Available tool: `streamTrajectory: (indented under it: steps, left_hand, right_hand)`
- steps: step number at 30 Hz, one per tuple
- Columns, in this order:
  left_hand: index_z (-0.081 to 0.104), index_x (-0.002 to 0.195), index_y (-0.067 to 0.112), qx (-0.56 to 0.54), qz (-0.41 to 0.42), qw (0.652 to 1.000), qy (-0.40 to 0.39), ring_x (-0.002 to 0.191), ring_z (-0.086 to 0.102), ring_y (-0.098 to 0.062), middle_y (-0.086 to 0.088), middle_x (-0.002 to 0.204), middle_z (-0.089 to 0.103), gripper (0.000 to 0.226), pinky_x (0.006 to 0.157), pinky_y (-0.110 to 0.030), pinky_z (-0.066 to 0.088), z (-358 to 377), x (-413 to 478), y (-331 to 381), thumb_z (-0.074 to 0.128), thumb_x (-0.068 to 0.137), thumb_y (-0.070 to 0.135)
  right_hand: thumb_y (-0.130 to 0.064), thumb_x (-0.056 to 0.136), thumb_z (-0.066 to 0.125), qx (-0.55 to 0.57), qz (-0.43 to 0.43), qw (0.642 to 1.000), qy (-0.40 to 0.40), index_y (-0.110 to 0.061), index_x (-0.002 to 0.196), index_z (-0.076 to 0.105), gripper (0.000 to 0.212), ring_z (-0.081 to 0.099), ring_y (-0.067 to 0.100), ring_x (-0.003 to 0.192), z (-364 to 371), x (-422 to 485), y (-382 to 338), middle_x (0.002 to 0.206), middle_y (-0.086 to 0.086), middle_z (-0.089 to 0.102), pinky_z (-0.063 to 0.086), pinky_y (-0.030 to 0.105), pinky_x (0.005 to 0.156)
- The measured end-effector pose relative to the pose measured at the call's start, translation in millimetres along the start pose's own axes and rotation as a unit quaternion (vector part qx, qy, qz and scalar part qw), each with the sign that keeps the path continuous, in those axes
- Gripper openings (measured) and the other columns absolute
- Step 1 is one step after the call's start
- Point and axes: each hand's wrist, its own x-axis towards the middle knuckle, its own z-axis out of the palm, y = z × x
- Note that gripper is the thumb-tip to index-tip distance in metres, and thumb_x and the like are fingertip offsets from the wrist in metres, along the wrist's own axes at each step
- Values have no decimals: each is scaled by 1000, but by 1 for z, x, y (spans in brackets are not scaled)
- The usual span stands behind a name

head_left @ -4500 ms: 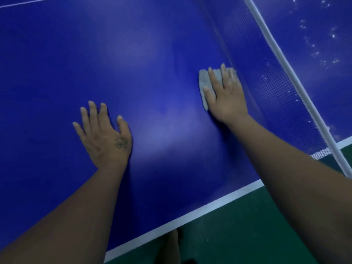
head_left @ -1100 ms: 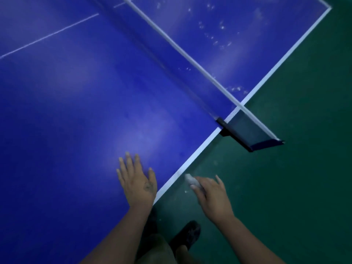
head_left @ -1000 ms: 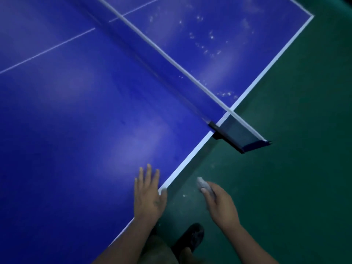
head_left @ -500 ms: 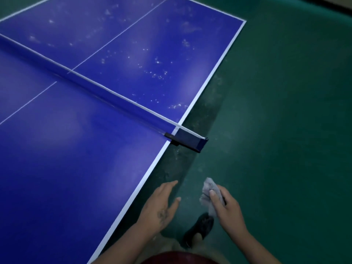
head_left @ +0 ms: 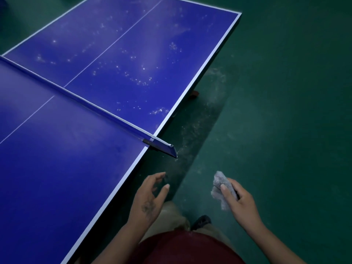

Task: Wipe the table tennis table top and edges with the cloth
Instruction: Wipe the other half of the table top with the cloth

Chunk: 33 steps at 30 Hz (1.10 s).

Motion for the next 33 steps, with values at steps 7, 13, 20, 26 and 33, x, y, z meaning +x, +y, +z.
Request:
streamTrajectory:
  steps: [7, 13, 20, 26, 33]
  left_hand:
    - [72, 125, 34, -22, -17, 998, 60, 117, 67, 3, 27, 120, 70, 32, 96, -15, 55, 12, 44, 18, 76, 100, 14]
    - [71, 127, 28, -98, -48, 992, 66, 116, 70, -2, 21, 119, 74, 32, 98, -19, 57, 28, 106, 31, 75, 100, 11]
    - [68, 131, 30, -144, -117, 981, 53, 118, 68, 1, 14, 127, 74, 34, 104, -43, 59, 52, 186, 49, 74, 101, 14]
    - [64, 136, 35, -141, -86, 986, 34, 127, 64, 1, 24, 130, 71, 38, 105, -26, 52, 55, 253, 63, 75, 101, 25]
    - [64, 135, 33, -133, -125, 979, 88, 124, 66, 1, 27, 126, 70, 37, 101, -24, 54, 73, 285, 74, 75, 101, 25]
  right_hand:
    - [-53, 95, 61, -18, -9, 999, -49, -40, 120, 74, 31, 74, -1, 101, -24, 65, -14, 112, -20, 77, 55, 13, 79]
    - [-52, 97, 61, -52, -30, 996, -65, -41, 121, 73, 29, 73, 1, 104, -41, 141, -46, 114, -19, 77, 57, 23, 85]
    - [-64, 101, 60, -114, -47, 991, -55, -52, 117, 70, 22, 73, -2, 97, -74, 226, -84, 109, -19, 78, 54, 13, 78]
    - [-62, 98, 57, -139, -62, 983, -102, -51, 118, 69, 26, 73, 1, 101, -77, 293, -109, 112, -20, 77, 58, 29, 83]
    - [-62, 100, 57, -136, -81, 976, -152, -52, 117, 69, 23, 74, 2, 100, -90, 378, -134, 112, -18, 77, 58, 29, 82]
